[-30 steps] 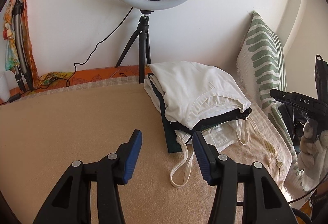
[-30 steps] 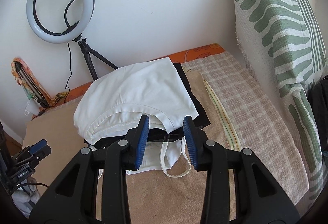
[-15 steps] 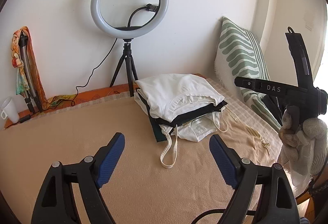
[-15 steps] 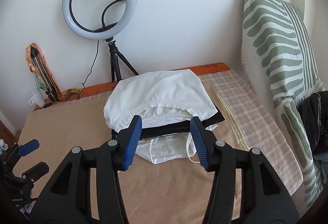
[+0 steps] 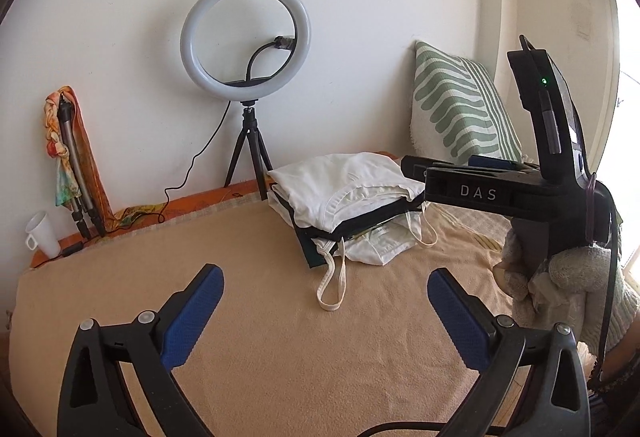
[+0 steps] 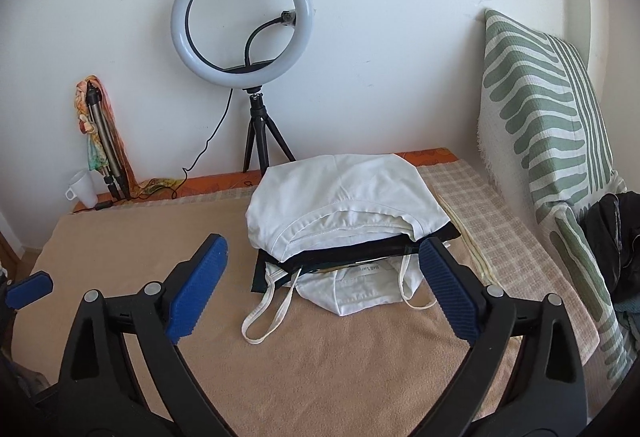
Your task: Fold small clothes
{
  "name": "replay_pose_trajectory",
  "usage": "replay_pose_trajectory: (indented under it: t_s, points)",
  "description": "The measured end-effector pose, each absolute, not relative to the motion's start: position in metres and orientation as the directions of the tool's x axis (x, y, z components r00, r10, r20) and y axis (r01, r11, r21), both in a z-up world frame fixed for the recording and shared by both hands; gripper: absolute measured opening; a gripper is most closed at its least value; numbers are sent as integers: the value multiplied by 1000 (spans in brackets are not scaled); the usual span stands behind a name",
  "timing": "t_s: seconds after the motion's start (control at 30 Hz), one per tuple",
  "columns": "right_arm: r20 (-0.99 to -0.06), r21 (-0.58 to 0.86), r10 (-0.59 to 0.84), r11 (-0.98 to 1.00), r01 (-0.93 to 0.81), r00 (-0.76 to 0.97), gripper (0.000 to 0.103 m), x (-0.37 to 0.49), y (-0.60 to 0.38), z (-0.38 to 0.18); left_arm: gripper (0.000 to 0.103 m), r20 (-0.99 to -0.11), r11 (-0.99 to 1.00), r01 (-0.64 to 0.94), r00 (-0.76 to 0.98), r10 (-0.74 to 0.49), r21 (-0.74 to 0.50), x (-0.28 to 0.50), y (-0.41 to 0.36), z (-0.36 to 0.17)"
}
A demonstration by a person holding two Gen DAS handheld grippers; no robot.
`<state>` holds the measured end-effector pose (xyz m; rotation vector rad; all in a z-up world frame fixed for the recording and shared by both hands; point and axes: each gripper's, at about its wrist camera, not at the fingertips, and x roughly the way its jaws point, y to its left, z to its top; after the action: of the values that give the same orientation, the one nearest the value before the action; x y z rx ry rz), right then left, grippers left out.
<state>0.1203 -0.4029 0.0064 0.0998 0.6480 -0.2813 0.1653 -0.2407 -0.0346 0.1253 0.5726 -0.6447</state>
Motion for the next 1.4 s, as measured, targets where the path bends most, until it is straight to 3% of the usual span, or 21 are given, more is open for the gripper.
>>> replay_pose_trajectory:
  t_s: [0.8, 1.4]
  points:
    - [-596, 62, -248, 934, 351, 764, 103, 106, -391, -34, 103, -566, 797, 599, 685, -459, 78, 138, -243, -56]
    - [-625, 105, -241, 917, 386, 743, 103, 106, -406, -49, 103, -583, 798, 595, 682, -442, 92, 138, -244, -61]
